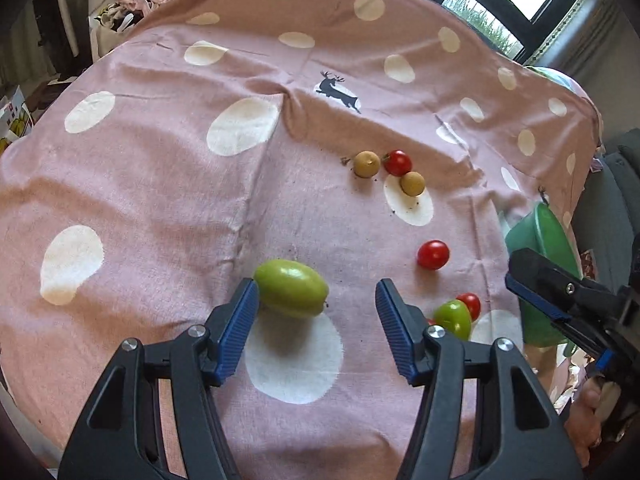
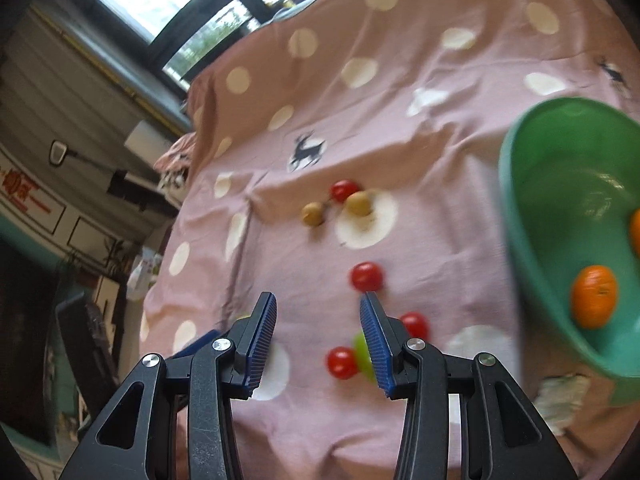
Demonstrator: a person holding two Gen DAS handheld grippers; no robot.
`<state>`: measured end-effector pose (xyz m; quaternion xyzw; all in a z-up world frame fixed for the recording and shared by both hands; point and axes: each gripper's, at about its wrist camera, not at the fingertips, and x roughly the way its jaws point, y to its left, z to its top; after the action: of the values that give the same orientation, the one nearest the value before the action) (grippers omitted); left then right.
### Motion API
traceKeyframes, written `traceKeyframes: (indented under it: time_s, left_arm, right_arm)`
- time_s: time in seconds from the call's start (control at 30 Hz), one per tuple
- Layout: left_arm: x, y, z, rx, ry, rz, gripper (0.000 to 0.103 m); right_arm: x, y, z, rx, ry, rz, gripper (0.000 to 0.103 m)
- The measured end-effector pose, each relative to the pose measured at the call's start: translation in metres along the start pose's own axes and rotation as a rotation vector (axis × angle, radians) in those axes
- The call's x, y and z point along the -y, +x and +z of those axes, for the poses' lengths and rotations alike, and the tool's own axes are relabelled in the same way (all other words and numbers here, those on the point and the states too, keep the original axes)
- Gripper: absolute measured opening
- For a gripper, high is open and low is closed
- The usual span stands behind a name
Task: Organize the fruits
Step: 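Move the right tool to the green oval fruit and close on it, then lift the green oval fruit with the right tool and carry it over the bowl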
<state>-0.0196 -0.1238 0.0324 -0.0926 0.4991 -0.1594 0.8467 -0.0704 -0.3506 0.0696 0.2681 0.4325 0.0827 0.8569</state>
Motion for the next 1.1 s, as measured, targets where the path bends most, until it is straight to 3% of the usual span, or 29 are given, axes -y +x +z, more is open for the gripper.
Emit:
traceKeyframes:
  time_s: [0.23,0.53,1.1]
  left_arm:
    - [-0.001,0.009,-0.001,-0.019,-0.002,0.005,0.06]
    - [0.0,0.021,-0.003,-0.046,0.007,0.038,0.059]
    - [-0.004,0.03,-0.004,-0.06,0.001,0.028,0.042]
  right_arm:
    - [-0.036,0.049,-0.002,-0.113,-0.079,0.087,0.046]
    - [-0.038,0.108,-0.005,-0.29,-0.039,0.18,0.046]
    - [-0.042,0.127,-0.011,-0.339,-0.087,0.173,0.046]
